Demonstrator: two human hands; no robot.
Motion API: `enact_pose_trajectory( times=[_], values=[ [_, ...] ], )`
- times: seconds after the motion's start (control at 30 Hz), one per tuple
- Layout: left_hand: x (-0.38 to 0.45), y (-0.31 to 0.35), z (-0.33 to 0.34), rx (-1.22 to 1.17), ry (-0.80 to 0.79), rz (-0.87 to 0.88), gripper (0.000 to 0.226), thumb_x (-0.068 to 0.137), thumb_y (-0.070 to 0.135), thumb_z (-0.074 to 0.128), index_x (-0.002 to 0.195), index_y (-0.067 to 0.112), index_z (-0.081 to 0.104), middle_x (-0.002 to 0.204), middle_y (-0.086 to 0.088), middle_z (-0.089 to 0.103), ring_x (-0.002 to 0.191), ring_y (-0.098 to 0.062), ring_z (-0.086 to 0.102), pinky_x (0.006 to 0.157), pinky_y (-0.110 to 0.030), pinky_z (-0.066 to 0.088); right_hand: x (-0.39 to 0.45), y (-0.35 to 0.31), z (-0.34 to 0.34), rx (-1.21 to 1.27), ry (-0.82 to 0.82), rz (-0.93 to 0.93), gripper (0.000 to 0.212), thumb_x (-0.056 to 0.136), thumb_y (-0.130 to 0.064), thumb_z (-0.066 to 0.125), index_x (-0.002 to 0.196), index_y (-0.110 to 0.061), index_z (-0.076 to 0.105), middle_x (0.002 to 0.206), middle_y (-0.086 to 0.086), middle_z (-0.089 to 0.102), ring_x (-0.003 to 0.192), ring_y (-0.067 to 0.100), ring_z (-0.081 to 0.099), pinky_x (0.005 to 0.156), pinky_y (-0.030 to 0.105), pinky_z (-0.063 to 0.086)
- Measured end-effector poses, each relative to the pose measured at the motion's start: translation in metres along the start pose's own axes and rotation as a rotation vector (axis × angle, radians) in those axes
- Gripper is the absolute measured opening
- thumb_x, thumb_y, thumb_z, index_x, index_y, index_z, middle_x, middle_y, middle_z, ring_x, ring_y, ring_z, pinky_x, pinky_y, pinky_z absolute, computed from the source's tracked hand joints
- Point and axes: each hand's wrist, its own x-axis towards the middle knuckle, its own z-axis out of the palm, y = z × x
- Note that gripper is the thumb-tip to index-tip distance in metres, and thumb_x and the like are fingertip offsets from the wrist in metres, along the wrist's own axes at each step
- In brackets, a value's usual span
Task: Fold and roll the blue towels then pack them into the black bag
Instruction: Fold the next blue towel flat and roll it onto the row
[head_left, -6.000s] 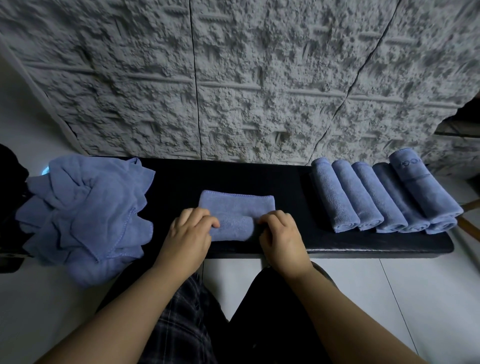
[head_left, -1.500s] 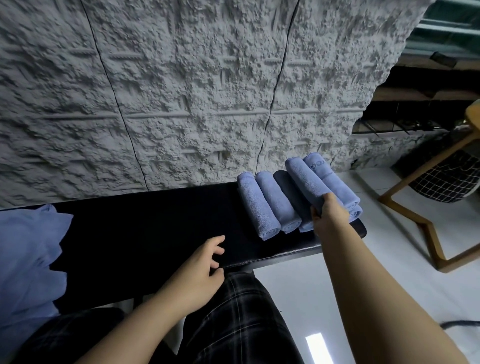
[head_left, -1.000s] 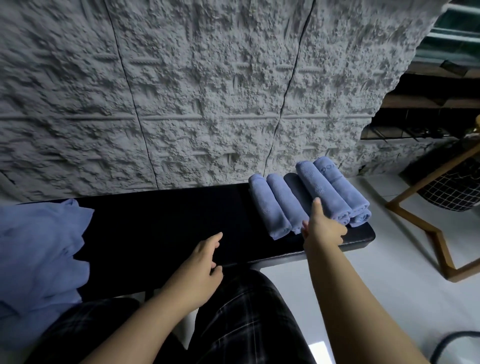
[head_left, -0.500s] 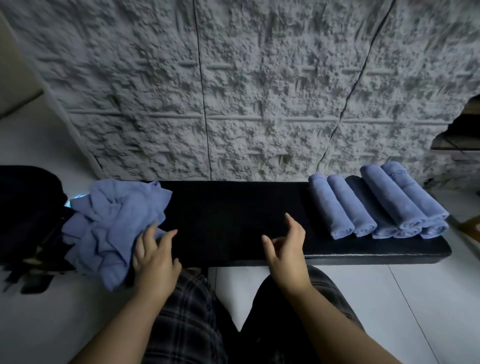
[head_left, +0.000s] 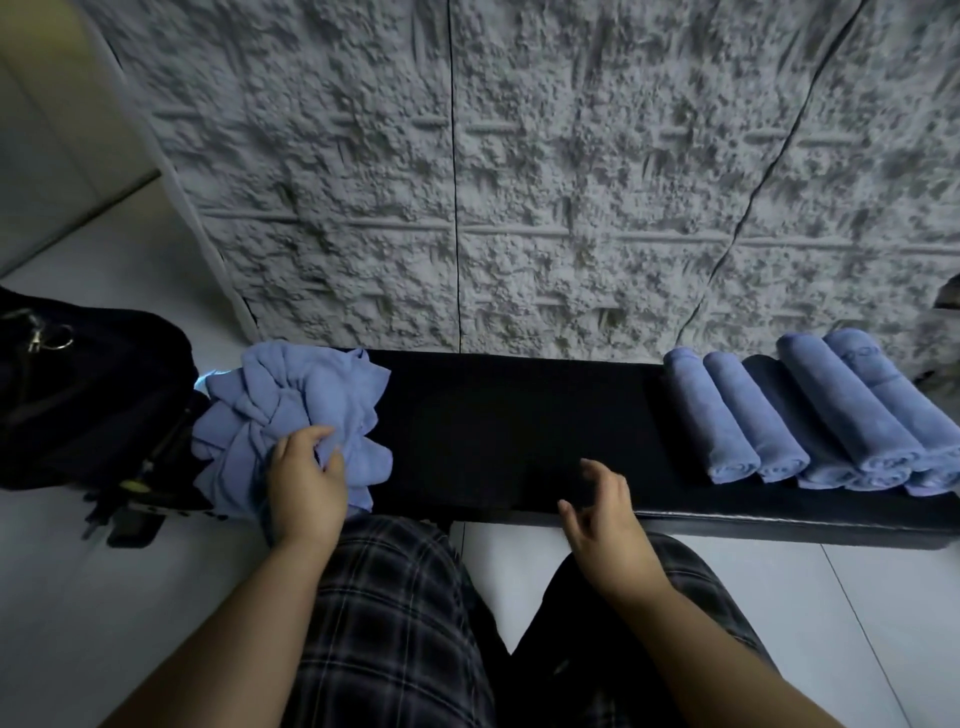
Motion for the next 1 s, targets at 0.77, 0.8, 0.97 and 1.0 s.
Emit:
enact_pose_trajectory(
  times=[0.77, 0.8, 0.97, 1.0],
  values=[
    [-0.107, 0.086, 0.025, -0.299, -0.647, 0.568, 0.056, 0.085, 0.019, 0.055, 0.135, 0.038, 0.037, 0.132, 0.024, 0.038, 0.122, 0.007, 0.040, 0.095, -0.005, 0.032, -0.024, -0.031, -0.012, 0.248, -0.032, -0.045, 0.013, 0.099, -0.023, 0.043, 0.094, -0.028, 0.054, 0.087, -0.005, 0.065, 0.081, 0.006, 0.060, 0.071, 0.027, 0.048],
    [-0.105, 0.082, 0.026, -0.278, -0.625, 0.543, 0.067, 0.083, 0.014, 0.058, 0.133, 0.047, 0.030, 0.133, 0.025, 0.034, 0.122, 0.010, 0.038, 0.094, -0.003, 0.031, -0.026, -0.033, -0.013, 0.256, -0.027, -0.043, 0.014, 0.099, -0.022, 0.042, 0.094, -0.029, 0.053, 0.086, -0.004, 0.065, 0.079, 0.007, 0.060, 0.070, 0.028, 0.047],
    [-0.104, 0.066, 0.035, -0.190, -0.605, 0.431, 0.066, 0.079, 0.011, 0.067, 0.131, 0.038, 0.036, 0.130, 0.020, 0.037, 0.110, 0.007, 0.042, 0.084, 0.000, 0.033, -0.037, -0.039, -0.015, 0.253, -0.081, -0.089, 0.017, 0.100, -0.022, 0.040, 0.090, -0.026, 0.053, 0.082, -0.005, 0.062, 0.073, 0.006, 0.055, 0.065, 0.022, 0.043],
    [-0.103, 0.064, 0.037, -0.189, -0.589, 0.426, 0.054, 0.079, 0.011, 0.068, 0.124, 0.032, 0.046, 0.126, 0.018, 0.043, 0.108, 0.004, 0.047, 0.085, -0.004, 0.038, -0.039, -0.041, -0.015, 0.250, -0.096, -0.103, 0.019, 0.100, -0.022, 0.040, 0.086, -0.027, 0.053, 0.080, -0.009, 0.061, 0.071, 0.005, 0.053, 0.063, 0.019, 0.041]
  ],
)
